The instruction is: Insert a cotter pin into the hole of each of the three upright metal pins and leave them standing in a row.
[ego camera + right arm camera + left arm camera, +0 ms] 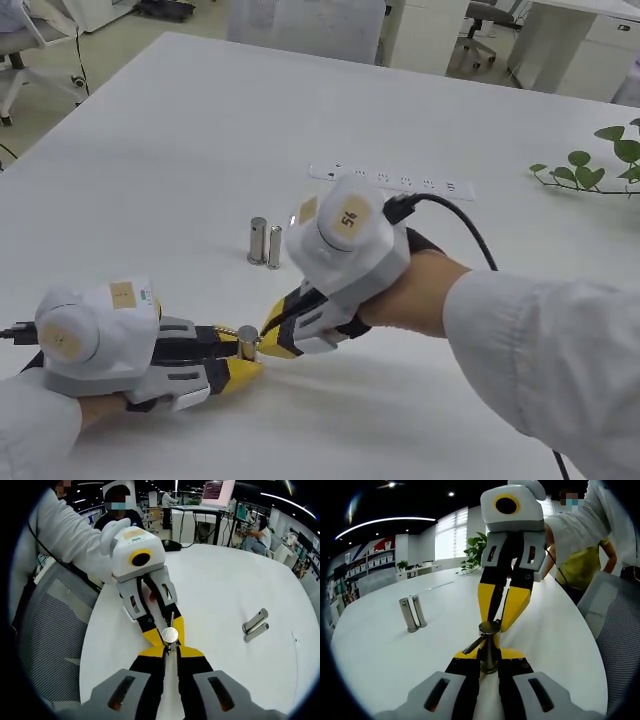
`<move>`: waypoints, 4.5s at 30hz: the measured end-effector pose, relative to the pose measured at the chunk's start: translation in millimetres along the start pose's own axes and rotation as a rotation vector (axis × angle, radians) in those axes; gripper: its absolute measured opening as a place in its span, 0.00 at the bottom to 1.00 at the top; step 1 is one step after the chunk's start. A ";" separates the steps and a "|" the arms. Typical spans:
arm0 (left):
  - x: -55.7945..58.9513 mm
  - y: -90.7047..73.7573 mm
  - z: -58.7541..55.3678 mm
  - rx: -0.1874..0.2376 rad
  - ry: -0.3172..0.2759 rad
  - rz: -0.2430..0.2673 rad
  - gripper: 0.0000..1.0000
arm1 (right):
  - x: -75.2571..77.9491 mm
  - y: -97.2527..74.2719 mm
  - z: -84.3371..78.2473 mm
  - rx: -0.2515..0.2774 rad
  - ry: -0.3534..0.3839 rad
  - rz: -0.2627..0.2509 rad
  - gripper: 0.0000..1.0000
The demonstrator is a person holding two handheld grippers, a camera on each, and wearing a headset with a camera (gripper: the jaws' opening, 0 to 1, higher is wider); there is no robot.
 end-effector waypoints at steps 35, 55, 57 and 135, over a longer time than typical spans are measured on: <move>-23.5 -19.7 -5.6 -0.029 0.017 0.020 0.11 | -17.5 -77.4 -50.5 0.082 0.170 -0.071 0.25; -27.5 -27.0 -9.8 -0.045 0.011 0.040 0.13 | -12.4 -83.1 -59.3 0.106 0.216 -0.099 0.27; -28.9 -28.2 -9.5 -0.037 0.000 0.052 0.15 | -10.4 -83.4 -60.1 0.119 0.231 -0.107 0.29; -72.7 -69.2 84.3 0.117 -0.070 0.131 0.46 | -31.9 -150.4 -122.6 0.387 0.432 -0.320 0.88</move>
Point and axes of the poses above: the centre of the closed fingertips' face, and the gripper's own axes: y roughly forward along the fingers, x roughly to its right, z roughly out of its top, the point moved 1 cm from there along -y, roughly backward along the fingers, and after that the axes turned 5 degrees about -z, right-handed, at the moved point
